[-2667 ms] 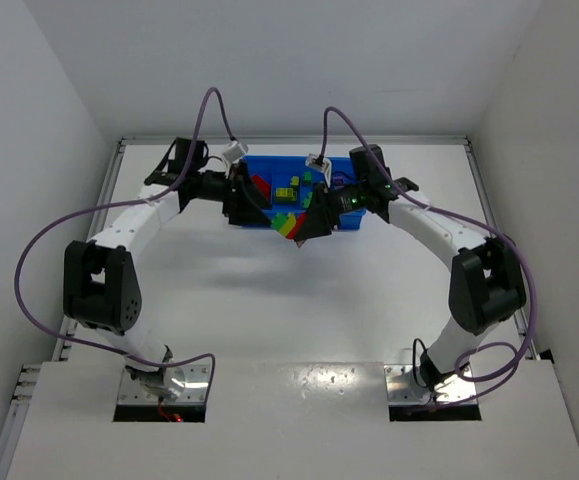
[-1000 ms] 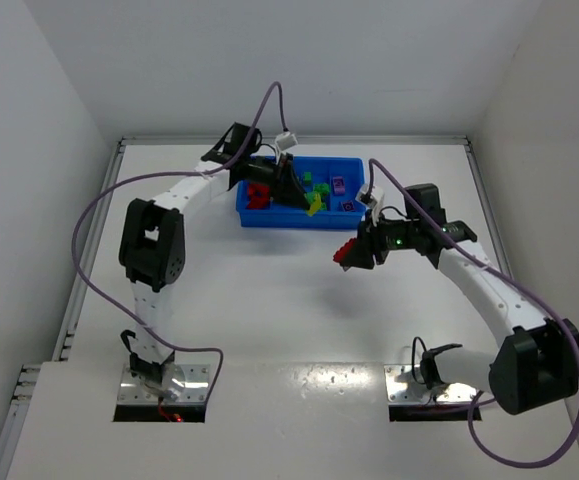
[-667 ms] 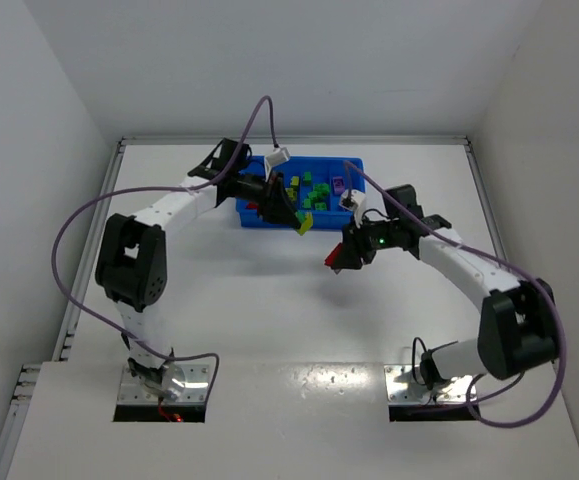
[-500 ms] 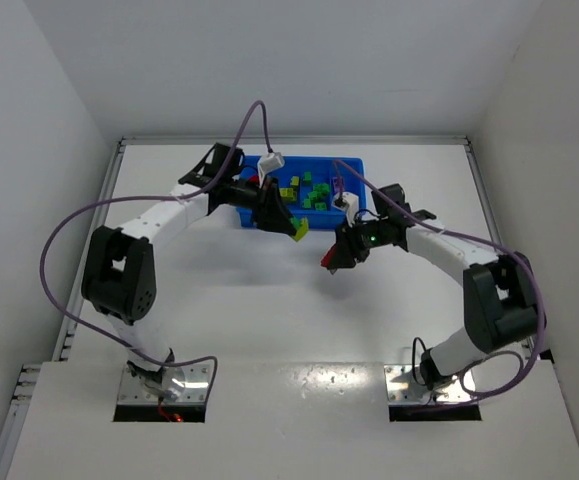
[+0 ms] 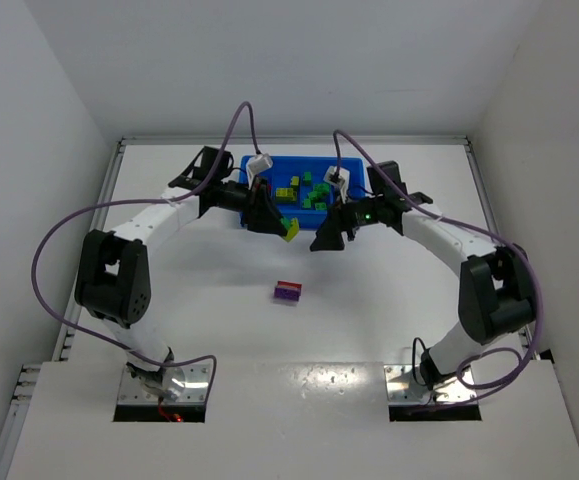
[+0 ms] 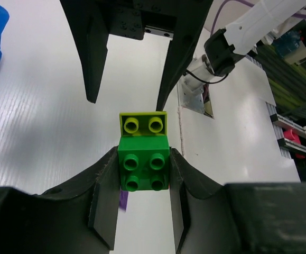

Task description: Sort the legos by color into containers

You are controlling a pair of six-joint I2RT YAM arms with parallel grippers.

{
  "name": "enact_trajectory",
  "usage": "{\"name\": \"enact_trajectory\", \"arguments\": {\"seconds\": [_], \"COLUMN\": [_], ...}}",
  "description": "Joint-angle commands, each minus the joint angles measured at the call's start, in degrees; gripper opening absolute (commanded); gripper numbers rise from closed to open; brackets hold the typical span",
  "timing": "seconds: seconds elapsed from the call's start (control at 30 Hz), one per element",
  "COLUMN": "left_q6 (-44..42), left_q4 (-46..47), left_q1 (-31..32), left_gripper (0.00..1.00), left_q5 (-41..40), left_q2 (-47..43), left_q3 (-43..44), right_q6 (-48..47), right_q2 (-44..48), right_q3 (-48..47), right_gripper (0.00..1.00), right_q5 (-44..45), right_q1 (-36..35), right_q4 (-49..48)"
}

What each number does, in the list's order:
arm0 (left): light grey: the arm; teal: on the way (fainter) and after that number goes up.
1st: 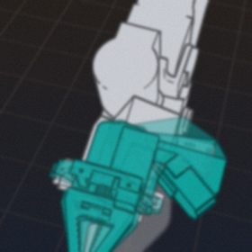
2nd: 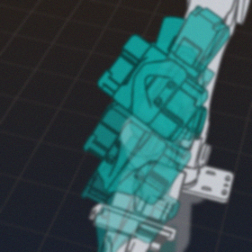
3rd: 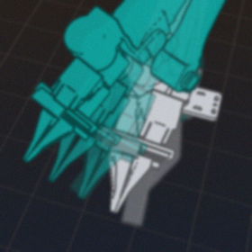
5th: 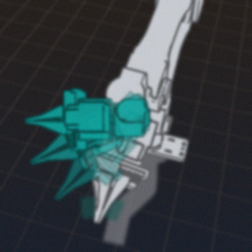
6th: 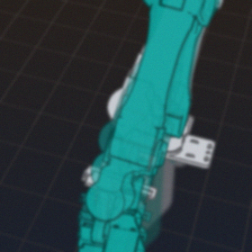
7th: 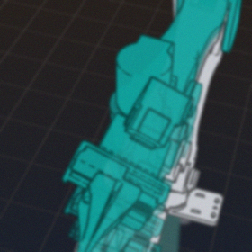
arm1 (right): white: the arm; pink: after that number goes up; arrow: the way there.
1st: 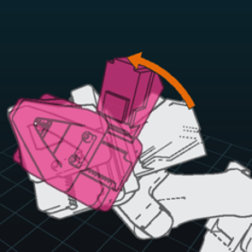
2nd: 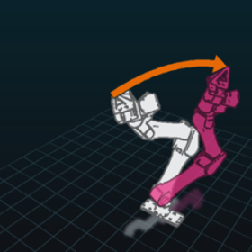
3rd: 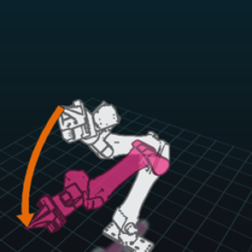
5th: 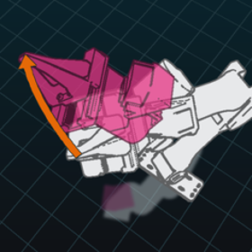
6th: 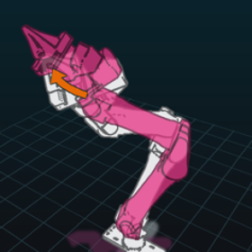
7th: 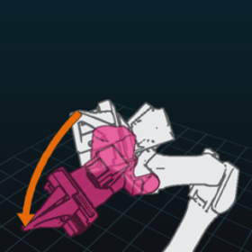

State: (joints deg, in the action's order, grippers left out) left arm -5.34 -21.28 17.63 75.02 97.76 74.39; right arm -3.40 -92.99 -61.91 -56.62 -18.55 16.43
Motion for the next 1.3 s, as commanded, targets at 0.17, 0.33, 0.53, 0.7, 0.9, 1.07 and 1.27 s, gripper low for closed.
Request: {"name": "enact_trajectory", "arguments": {"seconds": [0.17, 0.33, 0.53, 0.7, 0.9, 1.07, 1.27], "left_q6": [-0.90, -0.90, -0.37, -0.37, -0.98, -2.21, -2.22], "left_q4": [0.97, 0.97, 0.97, 0.97, 0.97, 0.97, 1.50], "left_q1": [1.62, 2.68, 3.81, 3.82, 3.21, 2.68, 0.04], "left_gripper": [0.12, 0.12, 0.12, 0.12, 0.12, 0.12, 0.12], "left_q5": [4.78, 5.31, 5.31, 5.31, 4.61, 3.55, 0.39], "left_q2": [-1.17, -1.16, -1.16, -1.16, -1.16, -0.02, 2.26], "left_q3": [2.60, 2.60, 3.13, 3.65, 4.18, 6.82, 13.58], "right_q6": [3.49, 3.49, 4.01, 4.01, 1.92, -2.74, -11.01], "right_q2": [4.05, 3.52, 2.38, 1.23, 0.71, 1.93, 5.19], "right_q3": [-4.18, -7.17, -7.70, -8.93, -8.93, -7.27, -3.49], "right_gripper": [0.71, 0.74, 0.76, 0.64, 0.06, 0.00, 0.00], "right_q5": [-6.84, -8.24, -8.85, -10.96, -11.49, -10.97, -8.42], "right_q1": [-0.87, -1.93, -3.60, -4.13, -4.66, -3.51, -2.99], "right_q4": [-6.49, -6.49, -7.54, -7.02, -5.62, 0.69, 7.66]}}
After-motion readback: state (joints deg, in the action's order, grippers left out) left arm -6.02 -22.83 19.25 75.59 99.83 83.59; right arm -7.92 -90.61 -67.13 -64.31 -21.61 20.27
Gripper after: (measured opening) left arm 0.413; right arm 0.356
